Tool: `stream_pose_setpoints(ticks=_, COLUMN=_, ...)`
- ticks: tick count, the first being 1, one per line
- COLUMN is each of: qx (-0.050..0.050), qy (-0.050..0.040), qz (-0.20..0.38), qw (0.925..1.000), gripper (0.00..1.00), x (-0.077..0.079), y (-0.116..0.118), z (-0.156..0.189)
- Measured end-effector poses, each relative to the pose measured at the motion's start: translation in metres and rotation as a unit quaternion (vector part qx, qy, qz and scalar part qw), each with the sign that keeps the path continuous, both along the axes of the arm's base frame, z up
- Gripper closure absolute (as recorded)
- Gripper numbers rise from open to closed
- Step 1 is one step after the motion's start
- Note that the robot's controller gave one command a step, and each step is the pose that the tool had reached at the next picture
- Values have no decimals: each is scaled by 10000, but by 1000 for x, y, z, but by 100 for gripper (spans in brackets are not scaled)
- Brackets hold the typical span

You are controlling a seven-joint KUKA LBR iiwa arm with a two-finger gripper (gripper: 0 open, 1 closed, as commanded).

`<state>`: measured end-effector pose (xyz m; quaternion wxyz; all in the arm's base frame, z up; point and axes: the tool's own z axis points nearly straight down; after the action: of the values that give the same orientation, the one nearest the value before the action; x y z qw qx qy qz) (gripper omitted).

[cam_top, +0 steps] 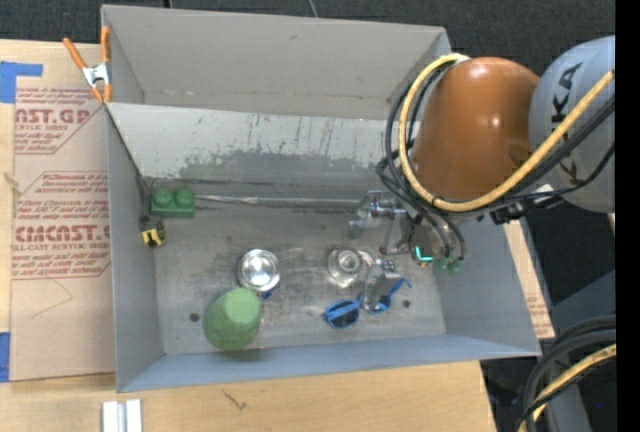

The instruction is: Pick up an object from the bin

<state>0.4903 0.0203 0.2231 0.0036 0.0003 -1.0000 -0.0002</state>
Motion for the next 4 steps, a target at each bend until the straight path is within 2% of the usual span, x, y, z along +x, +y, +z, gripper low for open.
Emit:
stream_pose_setpoints(ticks=1, qx=4, qy=-127, qz=551, qw=9984, gripper=0, x=26, y=-30, z=-134)
stream_pose_setpoints(ticks=2, qx=10, qy=-123, qz=550, qw=9984, gripper=100, x=26, y=-29, z=-133)
stream_pose_setpoints(ticks=3, qx=1, qy=-48, qz=1594, qw=9872, gripper=100, x=21, y=-53, z=-112)
stream_pose_setpoints(ticks=4, qx=8, qy=-41, qz=1592, qw=9872, gripper=0, x=21, y=-52, z=-113)
